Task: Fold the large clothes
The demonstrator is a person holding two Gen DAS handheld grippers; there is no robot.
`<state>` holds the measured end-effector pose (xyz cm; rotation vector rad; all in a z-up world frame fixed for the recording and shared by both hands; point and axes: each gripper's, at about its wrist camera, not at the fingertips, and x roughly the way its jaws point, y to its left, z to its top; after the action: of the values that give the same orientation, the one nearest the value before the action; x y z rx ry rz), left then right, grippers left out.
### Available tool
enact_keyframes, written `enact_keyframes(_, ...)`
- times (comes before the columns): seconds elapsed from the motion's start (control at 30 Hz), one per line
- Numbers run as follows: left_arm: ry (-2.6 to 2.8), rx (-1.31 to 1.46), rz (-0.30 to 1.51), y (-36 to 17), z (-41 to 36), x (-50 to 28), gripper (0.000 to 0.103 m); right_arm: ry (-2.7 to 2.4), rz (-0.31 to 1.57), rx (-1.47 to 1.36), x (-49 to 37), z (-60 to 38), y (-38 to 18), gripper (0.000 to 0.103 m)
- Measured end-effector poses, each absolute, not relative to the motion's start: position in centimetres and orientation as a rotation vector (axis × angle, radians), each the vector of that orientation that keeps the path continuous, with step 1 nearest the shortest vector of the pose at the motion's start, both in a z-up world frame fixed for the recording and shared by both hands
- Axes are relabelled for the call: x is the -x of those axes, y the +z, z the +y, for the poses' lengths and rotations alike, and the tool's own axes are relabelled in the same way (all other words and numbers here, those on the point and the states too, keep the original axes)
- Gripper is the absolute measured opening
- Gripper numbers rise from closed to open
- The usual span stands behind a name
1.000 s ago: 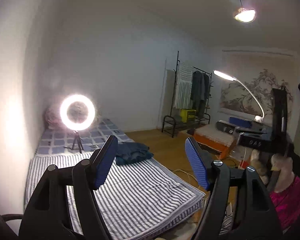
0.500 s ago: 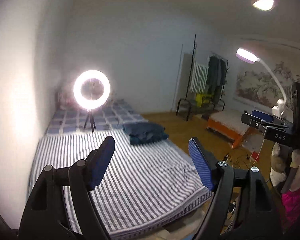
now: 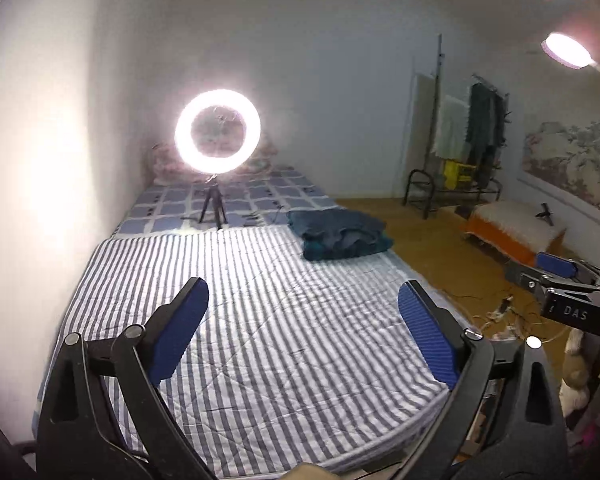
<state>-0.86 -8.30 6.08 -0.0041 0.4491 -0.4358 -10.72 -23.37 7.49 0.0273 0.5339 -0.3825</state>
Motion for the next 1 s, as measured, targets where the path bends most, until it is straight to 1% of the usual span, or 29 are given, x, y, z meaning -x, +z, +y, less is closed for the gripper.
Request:
enact_keyframes(0.13, -0.434, -0.02, 0.483, 3.9, -9.4, -0.7, 0.098, -0.37, 0.55, -0.055, 8.9, -24.4, 5.2, 0.086)
enact_keyframes(0.2, -0.432, -0.025, 0.501, 2.7, -9.9, -1.3, 0.098, -0.363, 0.551, -0.064, 8.4, -24.8, 4.1, 0.089)
enact_keyframes(0.27, -0.422, -0.041, 0.517, 1.7, -10.4, -1.8, 0.098, -0.38, 0.533, -0.064, 8.2, -25.1, 3.2, 0.096)
enact_keyframes(0.33, -0.425, -0.058, 0.531, 1.1, -11.1, -2.2, 0.098, -0.394, 0.53, -0.073, 7.8, -25.6, 2.5, 0.097)
enact_keyframes(0.43, -0.43, -0.063, 0.545, 0.4, -12.0, -2.6, 0.099, -0.398, 0.529, -0.099, 7.4, -26.6, 1.8, 0.102)
enact_keyframes(0.47, -0.428, -0.066, 0.543, 0.3, -12.2, -2.6, 0.103, -0.398, 0.528, -0.106, 7.3, -26.8, 1.6, 0.103)
enact_keyframes(0.67, -0.427, -0.071, 0.521, 0.2, -13.0, -2.4, 0.103, -0.411, 0.522, -0.115, 7.1, -27.6, 1.4, 0.103)
enact_keyframes(1.0, -0.398, -0.078, 0.539, 0.1, -13.0, -2.8, 0.103, -0.422, 0.524, -0.121, 6.9, -27.8, 1.1, 0.103)
